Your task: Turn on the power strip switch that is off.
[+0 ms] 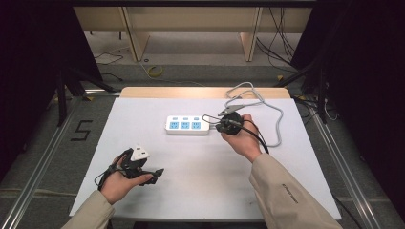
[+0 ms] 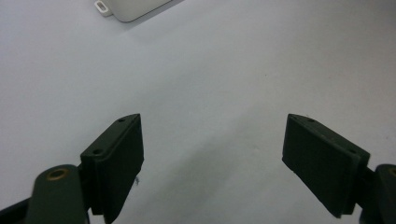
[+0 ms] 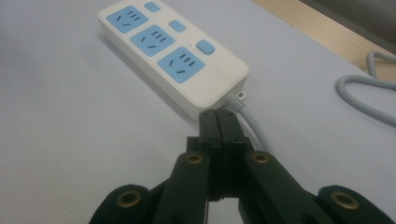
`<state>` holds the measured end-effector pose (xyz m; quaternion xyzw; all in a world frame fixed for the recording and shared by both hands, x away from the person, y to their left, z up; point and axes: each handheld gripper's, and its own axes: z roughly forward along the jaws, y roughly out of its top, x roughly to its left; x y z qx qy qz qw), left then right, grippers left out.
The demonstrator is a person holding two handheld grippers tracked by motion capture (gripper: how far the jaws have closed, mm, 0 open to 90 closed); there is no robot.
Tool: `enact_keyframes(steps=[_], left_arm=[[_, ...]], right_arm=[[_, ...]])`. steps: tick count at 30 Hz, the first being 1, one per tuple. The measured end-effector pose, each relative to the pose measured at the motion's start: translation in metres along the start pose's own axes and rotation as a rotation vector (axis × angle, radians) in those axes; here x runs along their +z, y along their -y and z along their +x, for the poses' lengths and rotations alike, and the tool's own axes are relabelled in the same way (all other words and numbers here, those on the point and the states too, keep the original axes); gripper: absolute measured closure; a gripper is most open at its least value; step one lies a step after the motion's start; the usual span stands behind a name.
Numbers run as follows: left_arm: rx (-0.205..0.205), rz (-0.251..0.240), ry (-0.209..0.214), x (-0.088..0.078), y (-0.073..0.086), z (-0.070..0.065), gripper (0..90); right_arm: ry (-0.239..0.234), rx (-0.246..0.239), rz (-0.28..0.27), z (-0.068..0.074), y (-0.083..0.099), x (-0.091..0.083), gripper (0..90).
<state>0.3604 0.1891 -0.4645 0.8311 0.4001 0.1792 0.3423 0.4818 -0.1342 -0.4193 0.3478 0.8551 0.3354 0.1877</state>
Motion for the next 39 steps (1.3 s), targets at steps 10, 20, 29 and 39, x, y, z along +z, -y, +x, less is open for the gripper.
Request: enact_keyframes(steps=[10,20,29,39], left_arm=[[-0.001,-0.001,0.005,0.001,0.000,0.000,20.5],[-0.002,-0.002,0.008,0.001,0.000,-0.001,20.5],[-0.004,-0.004,0.009,0.001,0.000,-0.001,20.6],[-0.002,-0.004,0.009,0.000,0.000,-0.001,20.7]], right_arm=[[0.000,-0.001,0.007,-0.001,-0.011,0.009,90.0],[0.000,-0.006,0.017,-0.001,-0.017,0.017,90.0],[0.003,-0.009,0.017,-0.001,-0.023,0.021,90.0],[0.008,-0.001,0.023,-0.003,-0.028,0.025,90.0]])
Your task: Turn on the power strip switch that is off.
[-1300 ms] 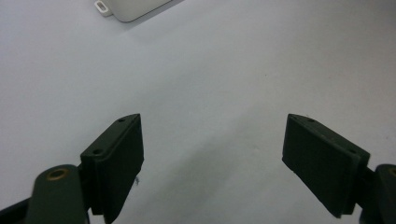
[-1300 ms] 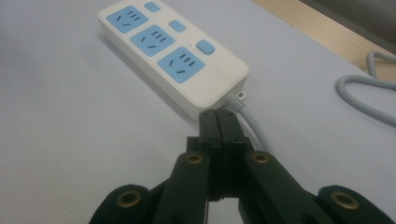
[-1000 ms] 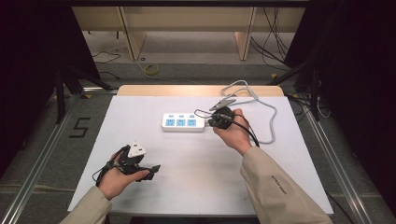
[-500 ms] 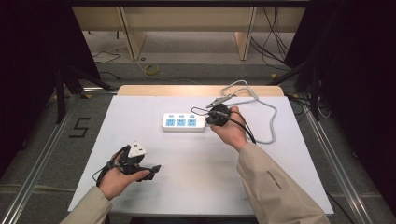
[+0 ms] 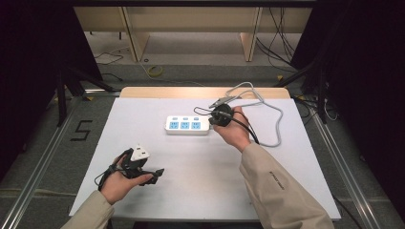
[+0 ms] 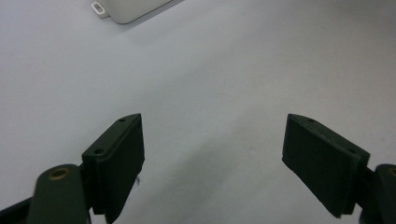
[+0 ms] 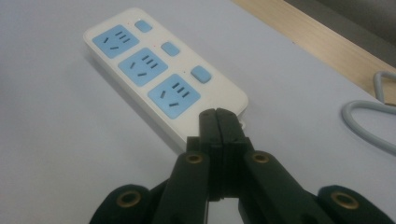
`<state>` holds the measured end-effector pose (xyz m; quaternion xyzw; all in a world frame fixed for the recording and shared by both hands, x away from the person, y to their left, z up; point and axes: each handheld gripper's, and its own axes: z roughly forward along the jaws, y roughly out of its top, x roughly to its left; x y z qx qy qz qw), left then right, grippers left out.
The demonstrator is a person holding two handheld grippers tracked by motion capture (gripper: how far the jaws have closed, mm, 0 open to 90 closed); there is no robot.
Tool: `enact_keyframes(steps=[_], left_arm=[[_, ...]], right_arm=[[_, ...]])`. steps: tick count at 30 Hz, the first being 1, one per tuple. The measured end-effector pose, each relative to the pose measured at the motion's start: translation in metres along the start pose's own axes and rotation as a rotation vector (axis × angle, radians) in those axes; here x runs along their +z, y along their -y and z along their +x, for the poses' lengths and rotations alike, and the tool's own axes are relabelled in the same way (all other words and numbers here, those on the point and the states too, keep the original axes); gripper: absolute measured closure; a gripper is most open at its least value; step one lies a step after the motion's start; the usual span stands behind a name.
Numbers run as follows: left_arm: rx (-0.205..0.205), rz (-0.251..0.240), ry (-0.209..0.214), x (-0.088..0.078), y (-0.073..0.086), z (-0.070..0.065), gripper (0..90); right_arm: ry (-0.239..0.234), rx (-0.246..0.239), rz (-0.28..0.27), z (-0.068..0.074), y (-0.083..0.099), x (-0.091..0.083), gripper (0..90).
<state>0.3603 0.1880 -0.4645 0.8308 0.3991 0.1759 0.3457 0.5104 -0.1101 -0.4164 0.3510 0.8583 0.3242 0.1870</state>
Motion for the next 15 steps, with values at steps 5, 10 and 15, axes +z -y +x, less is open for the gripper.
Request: enact_keyframes(steps=[5,10,15], left_arm=[[0.000,-0.001,0.000,0.0000,-0.0001,-0.0002,20.7],[0.001,-0.001,-0.001,0.0000,-0.0001,-0.0003,20.8],[0.001,-0.001,0.000,0.0001,-0.0001,-0.0004,20.8]], right_arm=[[0.001,0.000,-0.003,-0.0007,-0.0034,0.0014,90.0],[0.002,0.003,-0.005,-0.0017,-0.0057,0.0032,90.0],[0.001,0.006,-0.002,-0.0013,-0.0073,0.0044,90.0]])
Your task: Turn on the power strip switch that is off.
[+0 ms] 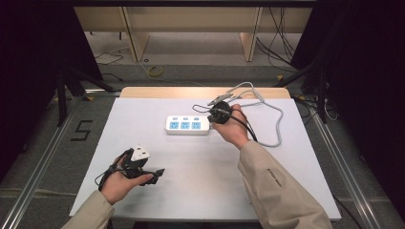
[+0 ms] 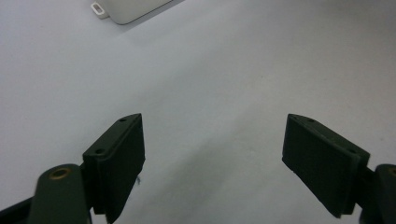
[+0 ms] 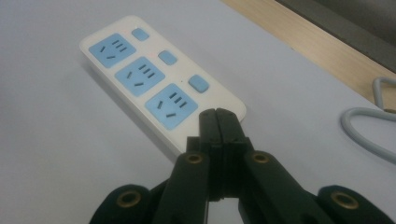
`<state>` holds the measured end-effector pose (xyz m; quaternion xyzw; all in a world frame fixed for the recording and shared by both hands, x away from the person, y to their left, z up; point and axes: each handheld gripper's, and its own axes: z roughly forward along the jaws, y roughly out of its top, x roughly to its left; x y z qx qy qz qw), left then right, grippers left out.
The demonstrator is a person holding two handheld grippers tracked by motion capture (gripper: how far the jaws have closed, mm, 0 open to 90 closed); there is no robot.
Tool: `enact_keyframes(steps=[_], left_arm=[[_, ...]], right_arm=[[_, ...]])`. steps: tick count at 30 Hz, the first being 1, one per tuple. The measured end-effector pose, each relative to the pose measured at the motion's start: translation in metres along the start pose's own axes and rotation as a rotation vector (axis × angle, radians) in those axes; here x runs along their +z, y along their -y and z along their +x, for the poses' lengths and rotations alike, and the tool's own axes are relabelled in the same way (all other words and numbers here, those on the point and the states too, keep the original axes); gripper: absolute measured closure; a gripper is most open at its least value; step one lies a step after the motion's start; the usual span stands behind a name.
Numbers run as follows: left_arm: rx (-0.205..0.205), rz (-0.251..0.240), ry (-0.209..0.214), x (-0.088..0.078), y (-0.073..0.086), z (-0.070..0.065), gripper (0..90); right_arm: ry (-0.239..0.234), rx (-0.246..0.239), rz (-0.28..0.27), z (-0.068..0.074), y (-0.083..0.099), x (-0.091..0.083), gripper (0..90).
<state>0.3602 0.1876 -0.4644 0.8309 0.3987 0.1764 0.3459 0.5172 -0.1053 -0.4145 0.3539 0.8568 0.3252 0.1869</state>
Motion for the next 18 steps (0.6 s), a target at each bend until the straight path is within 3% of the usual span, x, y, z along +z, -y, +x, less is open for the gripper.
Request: enact_keyframes(steps=[18], left_arm=[[0.000,-0.002,0.002,0.0000,-0.0004,-0.0009,20.9]], right_arm=[[0.004,-0.007,0.010,0.0008,-0.0105,0.0080,90.0]])
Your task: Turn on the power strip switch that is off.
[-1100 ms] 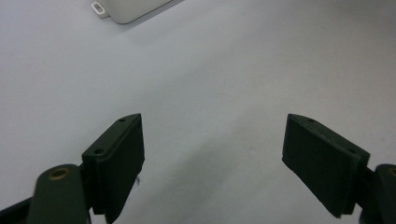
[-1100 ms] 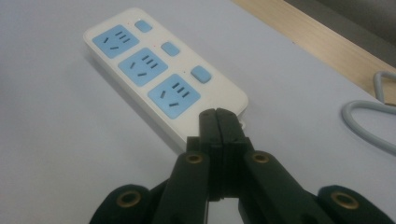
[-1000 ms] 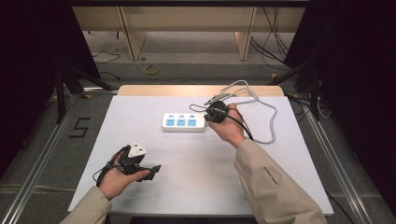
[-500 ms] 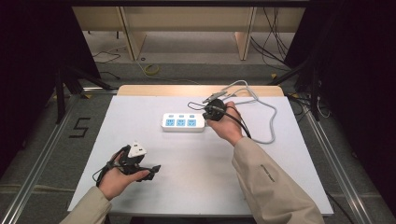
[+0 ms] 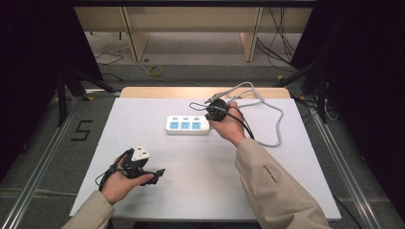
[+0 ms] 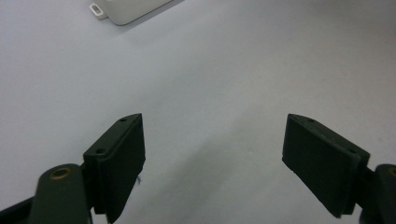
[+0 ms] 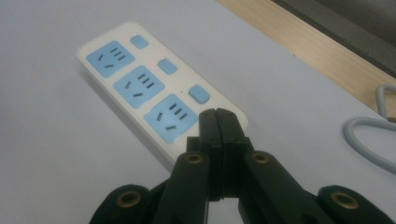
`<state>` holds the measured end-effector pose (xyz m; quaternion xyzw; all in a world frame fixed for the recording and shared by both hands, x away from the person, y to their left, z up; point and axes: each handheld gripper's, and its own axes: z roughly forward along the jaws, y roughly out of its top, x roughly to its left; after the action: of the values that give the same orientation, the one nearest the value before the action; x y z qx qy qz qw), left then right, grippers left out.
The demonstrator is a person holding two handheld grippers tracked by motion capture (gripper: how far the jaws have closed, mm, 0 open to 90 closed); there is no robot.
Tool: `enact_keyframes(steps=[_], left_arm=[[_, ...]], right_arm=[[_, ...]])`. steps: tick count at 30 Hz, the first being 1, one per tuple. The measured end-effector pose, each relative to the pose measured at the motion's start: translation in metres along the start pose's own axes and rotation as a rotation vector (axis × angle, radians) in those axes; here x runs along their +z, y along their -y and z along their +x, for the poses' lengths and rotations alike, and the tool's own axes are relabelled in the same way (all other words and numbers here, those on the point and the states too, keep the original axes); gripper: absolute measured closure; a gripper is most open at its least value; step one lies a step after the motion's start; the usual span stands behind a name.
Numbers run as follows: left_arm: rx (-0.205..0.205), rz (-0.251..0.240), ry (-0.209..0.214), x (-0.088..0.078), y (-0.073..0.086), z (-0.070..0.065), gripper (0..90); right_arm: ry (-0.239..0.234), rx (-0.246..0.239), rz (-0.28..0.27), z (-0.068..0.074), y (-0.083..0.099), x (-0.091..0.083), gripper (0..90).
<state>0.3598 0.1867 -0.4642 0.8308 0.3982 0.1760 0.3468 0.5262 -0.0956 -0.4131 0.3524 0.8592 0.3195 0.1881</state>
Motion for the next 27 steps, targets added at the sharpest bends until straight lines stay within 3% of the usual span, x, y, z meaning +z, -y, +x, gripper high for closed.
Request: enact_keyframes(steps=[27], left_arm=[[0.000,0.000,0.003,0.0003,-0.0001,-0.0003,21.0]], right_arm=[[0.000,0.006,0.011,-0.0013,-0.0086,0.0074,90.0]])
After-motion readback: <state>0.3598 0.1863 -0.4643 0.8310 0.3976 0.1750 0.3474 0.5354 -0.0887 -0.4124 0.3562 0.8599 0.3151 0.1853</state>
